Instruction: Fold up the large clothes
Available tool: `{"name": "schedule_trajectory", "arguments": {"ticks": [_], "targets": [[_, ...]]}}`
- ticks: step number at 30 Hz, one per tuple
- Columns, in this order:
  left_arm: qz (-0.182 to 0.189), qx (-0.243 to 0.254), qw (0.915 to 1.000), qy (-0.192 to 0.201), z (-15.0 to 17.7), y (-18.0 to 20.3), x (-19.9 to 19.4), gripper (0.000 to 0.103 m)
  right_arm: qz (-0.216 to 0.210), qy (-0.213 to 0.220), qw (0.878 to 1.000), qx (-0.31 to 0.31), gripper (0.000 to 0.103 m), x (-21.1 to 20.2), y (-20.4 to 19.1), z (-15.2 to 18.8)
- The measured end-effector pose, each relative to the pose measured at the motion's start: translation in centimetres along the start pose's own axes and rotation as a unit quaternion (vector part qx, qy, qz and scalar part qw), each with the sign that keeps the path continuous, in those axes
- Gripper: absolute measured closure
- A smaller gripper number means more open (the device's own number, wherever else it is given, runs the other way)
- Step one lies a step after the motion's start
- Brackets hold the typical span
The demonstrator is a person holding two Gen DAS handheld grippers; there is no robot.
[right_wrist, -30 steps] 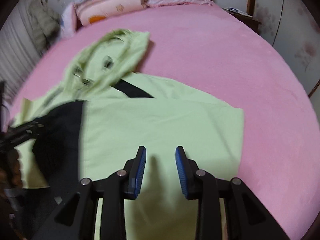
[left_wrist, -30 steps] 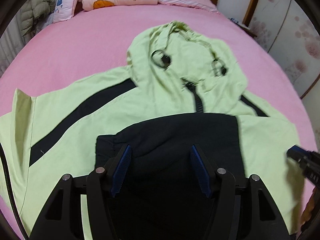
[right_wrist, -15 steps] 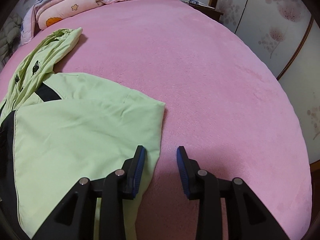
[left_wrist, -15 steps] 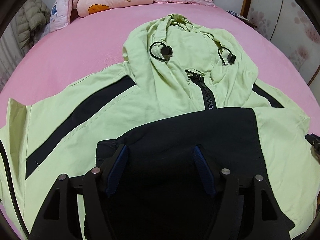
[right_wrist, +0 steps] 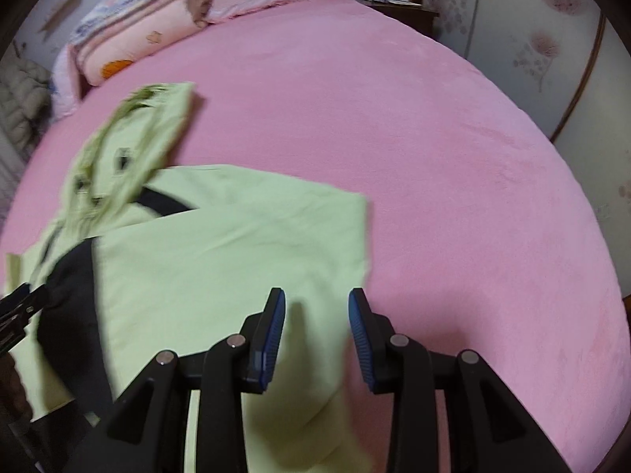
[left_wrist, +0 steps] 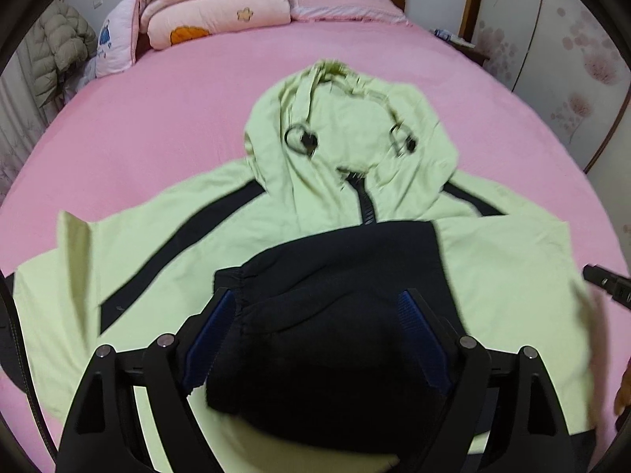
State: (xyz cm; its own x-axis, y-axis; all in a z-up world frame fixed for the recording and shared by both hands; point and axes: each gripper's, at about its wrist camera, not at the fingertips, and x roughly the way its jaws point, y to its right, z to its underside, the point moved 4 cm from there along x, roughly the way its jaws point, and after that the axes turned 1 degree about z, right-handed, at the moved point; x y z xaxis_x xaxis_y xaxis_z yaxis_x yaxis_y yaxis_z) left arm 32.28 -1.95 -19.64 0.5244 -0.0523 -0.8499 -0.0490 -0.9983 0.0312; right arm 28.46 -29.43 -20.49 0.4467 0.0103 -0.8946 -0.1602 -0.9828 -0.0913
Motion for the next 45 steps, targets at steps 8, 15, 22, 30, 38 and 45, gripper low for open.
{"name": "schedule_trajectory", "arguments": {"ticks": [8, 15, 22, 30, 38, 45], "targets": [[0.021, 0.002, 0.9990, 0.040, 0.1, 0.6, -8.9, 0.019, -0.049, 0.018, 0.998, -0.033, 0.070, -7.7, -6.5, 3.0], [0.030, -0.011, 0.9969, 0.072, 1.2, -1.4, -16.8, 0.014, -0.080, 0.053, 0.993, -0.062, 0.069, -15.5, -11.2, 4.8], [0.010, -0.013, 0.9940, 0.108, 3.7, -6.6, -24.1, 0.013, -0.109, 0.085, 0.986, -0.091, 0.069, -20.5, -17.0, 6.8], [-0.024, -0.041, 0.9908, 0.127, 8.1, -17.4, -28.9, 0.011, -0.122, 0.104, 0.981, -0.110, 0.069, -21.4, -25.1, 9.1], [-0.070, -0.102, 0.9848, 0.122, 12.8, -30.0, -28.5, 0.009, -0.135, 0.120, 0.977, -0.116, 0.069, -20.2, -32.5, 10.9], [-0.062, -0.208, 0.9702, 0.108, 17.0, -39.9, -24.6, 0.009, -0.130, 0.119, 0.970, -0.167, 0.070, -17.8, -39.3, 12.0]]}}
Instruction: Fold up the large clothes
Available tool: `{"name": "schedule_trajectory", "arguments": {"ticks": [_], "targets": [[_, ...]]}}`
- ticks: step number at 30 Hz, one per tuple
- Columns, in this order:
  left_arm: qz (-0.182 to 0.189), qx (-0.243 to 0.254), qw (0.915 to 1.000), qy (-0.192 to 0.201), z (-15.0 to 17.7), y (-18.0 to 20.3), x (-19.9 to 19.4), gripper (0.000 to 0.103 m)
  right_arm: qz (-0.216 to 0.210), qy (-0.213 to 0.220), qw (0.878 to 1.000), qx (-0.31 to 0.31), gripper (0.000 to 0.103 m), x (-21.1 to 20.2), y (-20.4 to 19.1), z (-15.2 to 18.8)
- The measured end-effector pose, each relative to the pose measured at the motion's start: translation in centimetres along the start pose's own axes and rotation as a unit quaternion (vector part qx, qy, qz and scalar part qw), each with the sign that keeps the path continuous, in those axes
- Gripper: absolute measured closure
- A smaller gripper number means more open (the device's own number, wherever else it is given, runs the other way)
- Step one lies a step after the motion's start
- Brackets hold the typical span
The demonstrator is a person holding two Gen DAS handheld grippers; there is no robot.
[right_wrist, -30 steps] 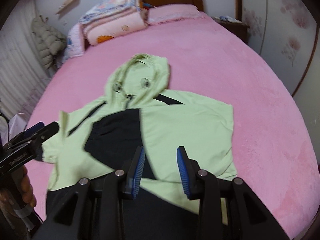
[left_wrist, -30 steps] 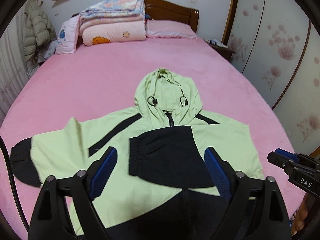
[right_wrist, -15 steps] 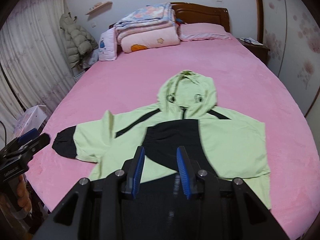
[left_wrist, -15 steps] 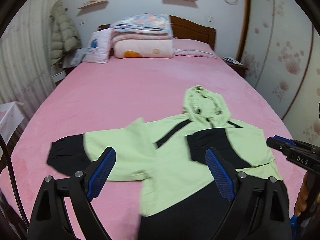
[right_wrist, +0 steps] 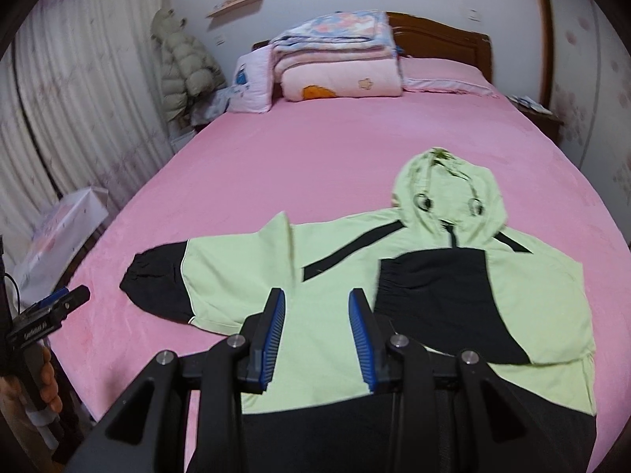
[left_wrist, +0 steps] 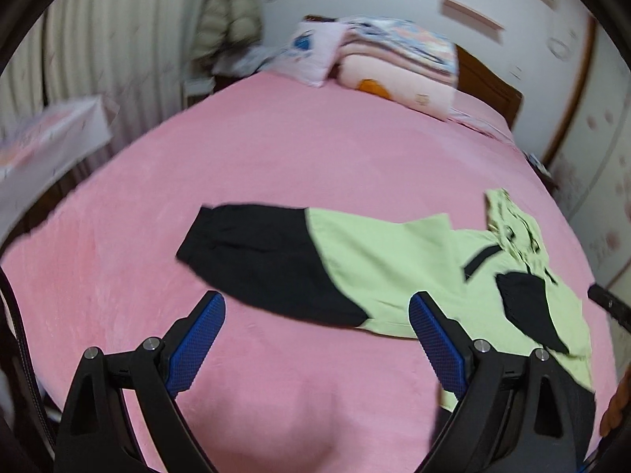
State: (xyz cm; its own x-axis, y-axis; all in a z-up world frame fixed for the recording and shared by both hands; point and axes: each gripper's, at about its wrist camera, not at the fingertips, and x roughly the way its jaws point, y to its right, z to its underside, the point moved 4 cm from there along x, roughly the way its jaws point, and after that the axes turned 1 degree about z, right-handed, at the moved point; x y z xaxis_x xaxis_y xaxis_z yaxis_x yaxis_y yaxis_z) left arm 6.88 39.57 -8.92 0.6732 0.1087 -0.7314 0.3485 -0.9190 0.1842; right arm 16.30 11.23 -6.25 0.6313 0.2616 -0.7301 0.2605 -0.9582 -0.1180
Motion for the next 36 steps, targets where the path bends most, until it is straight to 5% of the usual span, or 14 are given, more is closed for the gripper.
{"name": "schedule_trajectory", "arguments": {"ticks": [11, 21, 24, 26, 28, 33, 36], "targets": [[0.026, -0.171, 0.9833, -0.058, 2.8, -10.3, 10.8, 0.009, -0.006, -0.053, 0.997, -0.060, 0.070, 8.3, -6.0, 1.3], [0.040, -0.246, 0.9664, -0.062, 3.6, -13.1, 17.8, 0.013, -0.021, -0.093, 0.993, -0.069, 0.070, 12.5, -7.0, 3.4], [0.031, -0.238, 0.9693, -0.051, 2.9, -12.8, 19.3, 0.040, -0.023, -0.105, 0.992, -0.067, 0.070, 13.3, -6.7, 4.1], [0.010, -0.225, 0.9727, -0.055, 2.6, -12.5, 20.4, 0.075, -0.027, -0.111, 0.992, -0.061, 0.070, 13.5, -6.2, 4.6], [-0.009, -0.221, 0.9738, -0.054, 2.4, -12.3, 21.0, 0.096, -0.028, -0.115, 0.991, -0.057, 0.070, 13.6, -5.8, 4.9], [-0.006, -0.188, 0.9822, -0.008, 0.2, -8.9, 18.1, 0.100, -0.029, -0.120, 0.991, -0.046, 0.070, 13.0, -3.8, 5.5], [0.035, -0.143, 0.9889, 0.018, -1.6, -4.0, 15.1, 0.100, -0.029, -0.117, 0.992, -0.034, 0.070, 12.2, -2.3, 5.6]]}}
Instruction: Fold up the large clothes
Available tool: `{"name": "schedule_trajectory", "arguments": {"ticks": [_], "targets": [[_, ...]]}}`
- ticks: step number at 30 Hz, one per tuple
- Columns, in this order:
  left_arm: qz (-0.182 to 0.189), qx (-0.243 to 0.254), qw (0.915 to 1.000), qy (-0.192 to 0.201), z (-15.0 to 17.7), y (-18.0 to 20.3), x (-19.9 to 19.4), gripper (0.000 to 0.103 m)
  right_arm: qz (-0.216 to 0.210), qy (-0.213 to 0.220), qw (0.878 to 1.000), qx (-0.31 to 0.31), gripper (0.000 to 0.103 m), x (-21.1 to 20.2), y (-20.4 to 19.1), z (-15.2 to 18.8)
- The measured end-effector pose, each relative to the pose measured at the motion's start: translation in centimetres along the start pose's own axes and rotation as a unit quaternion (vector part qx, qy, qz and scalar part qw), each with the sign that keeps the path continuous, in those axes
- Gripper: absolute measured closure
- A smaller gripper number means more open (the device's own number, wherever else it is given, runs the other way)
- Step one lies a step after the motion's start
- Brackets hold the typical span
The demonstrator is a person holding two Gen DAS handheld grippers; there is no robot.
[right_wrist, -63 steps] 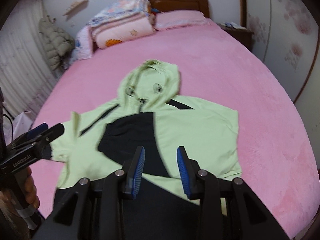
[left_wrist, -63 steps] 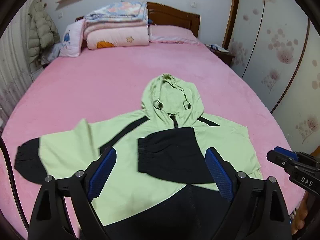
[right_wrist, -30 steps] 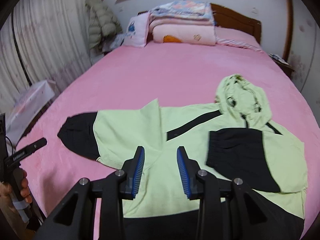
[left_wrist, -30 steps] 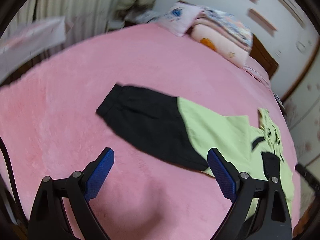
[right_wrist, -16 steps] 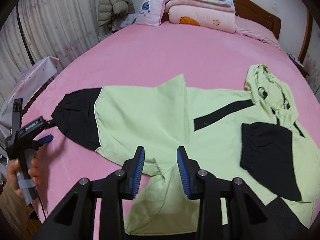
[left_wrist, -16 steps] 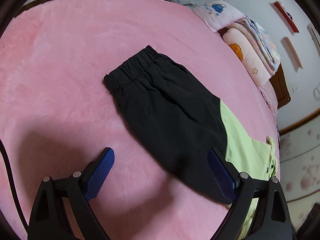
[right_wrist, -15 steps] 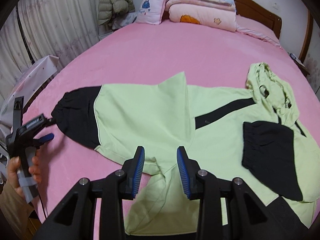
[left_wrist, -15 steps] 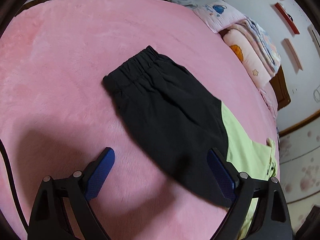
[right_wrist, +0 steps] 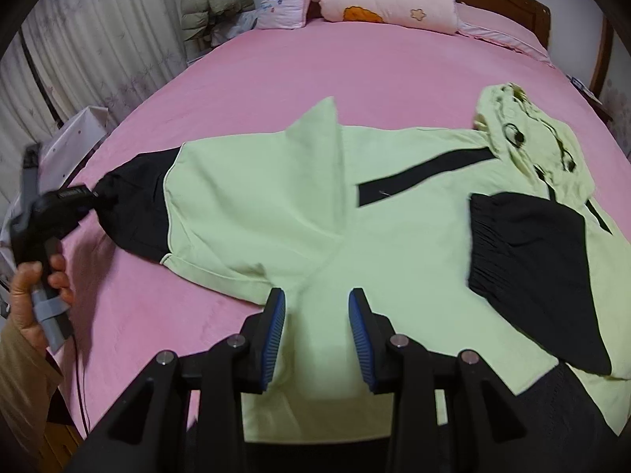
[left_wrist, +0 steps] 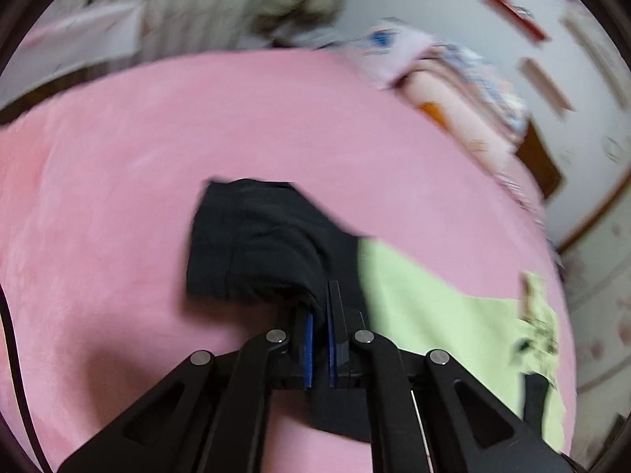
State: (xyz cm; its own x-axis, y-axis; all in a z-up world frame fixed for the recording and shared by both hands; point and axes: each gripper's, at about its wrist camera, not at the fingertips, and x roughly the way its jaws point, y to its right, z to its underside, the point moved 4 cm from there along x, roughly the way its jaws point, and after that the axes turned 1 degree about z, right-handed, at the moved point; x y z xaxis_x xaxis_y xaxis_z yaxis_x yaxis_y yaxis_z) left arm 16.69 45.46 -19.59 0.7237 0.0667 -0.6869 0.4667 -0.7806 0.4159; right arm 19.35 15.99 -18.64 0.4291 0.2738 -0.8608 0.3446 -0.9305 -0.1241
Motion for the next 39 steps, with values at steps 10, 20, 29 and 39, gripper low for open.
{"name": "schedule_trajectory", "arguments": {"ticks": [10, 20, 29, 39], "targets": [[0.166, 0.168, 0.9702, -0.053, 8.7, 21.9, -4.1, 0.099, 0.008, 0.037, 0.998, 0.056, 0.070, -4.7, 6.0, 1.1], [0.118, 0.248, 0.9436, -0.185, 22.9, 28.1, 3.5, 0.065, 0.060, 0.029, 0.994, 0.090, 0.069, -6.1, 13.0, 3.5], [0.153, 0.256, 0.9386, -0.174, 21.6, 26.4, -2.0, 0.021, 0.029, 0.034, 0.993, 0.109, 0.069, -6.4, 14.3, 2.1], [-0.021, 0.208, 0.9747, -0.078, 14.8, 15.6, -4.1, 0.013, 0.003, 0.034, 0.999, 0.007, 0.043, -5.1, 5.1, -5.3]]}}
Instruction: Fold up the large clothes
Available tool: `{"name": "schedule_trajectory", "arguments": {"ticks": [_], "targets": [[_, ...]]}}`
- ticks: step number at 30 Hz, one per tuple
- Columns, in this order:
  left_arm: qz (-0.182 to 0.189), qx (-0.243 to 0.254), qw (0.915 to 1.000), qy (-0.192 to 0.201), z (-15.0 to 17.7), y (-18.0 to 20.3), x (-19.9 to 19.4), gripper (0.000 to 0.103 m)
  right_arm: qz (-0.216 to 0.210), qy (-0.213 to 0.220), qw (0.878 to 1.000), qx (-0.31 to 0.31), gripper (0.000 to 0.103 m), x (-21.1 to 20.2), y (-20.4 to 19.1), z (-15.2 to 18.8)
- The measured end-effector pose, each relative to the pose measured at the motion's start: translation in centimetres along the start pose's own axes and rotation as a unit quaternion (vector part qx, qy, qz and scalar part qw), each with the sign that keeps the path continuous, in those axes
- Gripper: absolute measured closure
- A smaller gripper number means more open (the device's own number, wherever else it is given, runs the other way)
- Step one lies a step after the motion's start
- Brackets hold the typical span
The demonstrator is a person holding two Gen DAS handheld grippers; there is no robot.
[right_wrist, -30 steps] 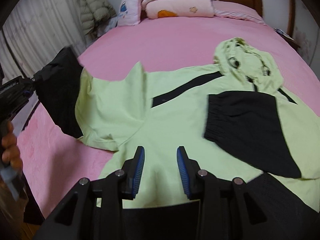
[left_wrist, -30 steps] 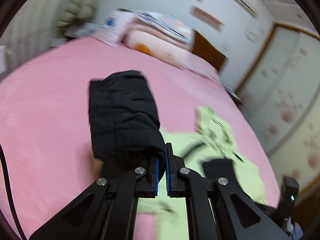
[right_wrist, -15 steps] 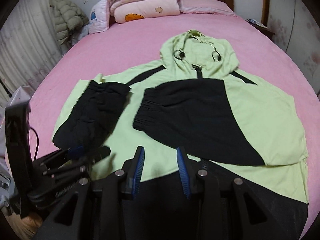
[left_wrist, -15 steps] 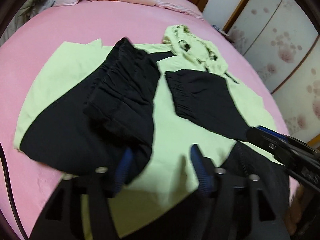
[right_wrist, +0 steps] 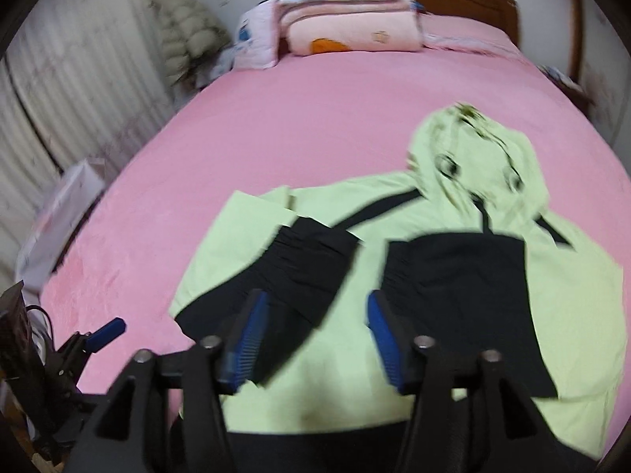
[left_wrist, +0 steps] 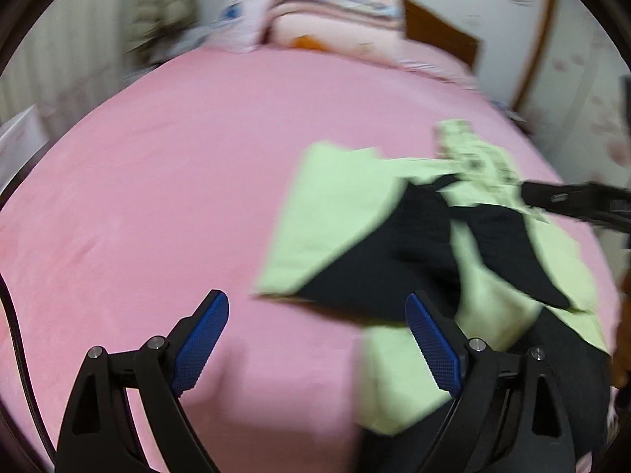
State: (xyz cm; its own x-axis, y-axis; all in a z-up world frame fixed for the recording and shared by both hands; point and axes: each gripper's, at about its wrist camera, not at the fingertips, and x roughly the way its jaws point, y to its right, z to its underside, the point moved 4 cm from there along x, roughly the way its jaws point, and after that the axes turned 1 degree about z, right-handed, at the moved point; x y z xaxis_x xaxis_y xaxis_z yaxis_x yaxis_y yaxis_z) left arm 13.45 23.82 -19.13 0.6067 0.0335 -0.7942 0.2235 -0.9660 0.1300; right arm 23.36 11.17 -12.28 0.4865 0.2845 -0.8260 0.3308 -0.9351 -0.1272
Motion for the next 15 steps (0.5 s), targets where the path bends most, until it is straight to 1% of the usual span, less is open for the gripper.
{"name": "schedule_trajectory", "arguments": {"ticks": [1, 3, 4, 6, 8, 9, 11, 13, 15], "targets": [[-0.013, -0.017, 0.9997, -0.013, 0.2, -1.2, 0.9, 0.013, 0.005, -0.003, 1.000, -0.013, 0.043, 0.5, -0.9, -0.2], [-0.020, -0.039, 0.9982, -0.041, 0.7, -2.7, 2.4, 0.013, 0.016, -0.019, 0.999, -0.039, 0.043, 2.1, -2.9, -0.4], [-0.020, -0.052, 0.9970, -0.055, 0.9, -3.3, 3.2, 0.013, 0.018, -0.030, 0.998, -0.052, 0.043, 3.1, -4.0, -0.2], [-0.009, -0.071, 0.9953, -0.065, 1.3, -4.6, 4.0, 0.013, 0.037, -0.050, 0.995, -0.078, 0.043, 5.0, -5.5, 0.1], [0.005, -0.089, 0.9937, -0.068, 1.6, -4.9, 4.5, 0.013, 0.083, -0.068, 0.989, -0.107, 0.043, 7.5, -6.7, 0.6], [0.015, -0.097, 0.9929, -0.067, 1.8, -5.1, 4.6, 0.013, 0.099, -0.077, 0.985, -0.115, 0.043, 8.4, -6.9, 0.8], [0.026, -0.104, 0.9920, -0.066, 1.9, -5.0, 5.0, 0.013, 0.122, -0.095, 0.979, -0.133, 0.043, 10.4, -7.4, 1.3], [0.027, -0.101, 0.9922, -0.068, 2.2, -4.4, 5.4, 0.013, 0.154, -0.106, 0.972, -0.145, 0.043, 11.6, -7.3, 1.6], [0.027, -0.095, 0.9926, -0.071, 2.3, -4.2, 5.5, 0.013, 0.169, -0.109, 0.968, -0.149, 0.044, 12.1, -6.9, 1.7]]}}
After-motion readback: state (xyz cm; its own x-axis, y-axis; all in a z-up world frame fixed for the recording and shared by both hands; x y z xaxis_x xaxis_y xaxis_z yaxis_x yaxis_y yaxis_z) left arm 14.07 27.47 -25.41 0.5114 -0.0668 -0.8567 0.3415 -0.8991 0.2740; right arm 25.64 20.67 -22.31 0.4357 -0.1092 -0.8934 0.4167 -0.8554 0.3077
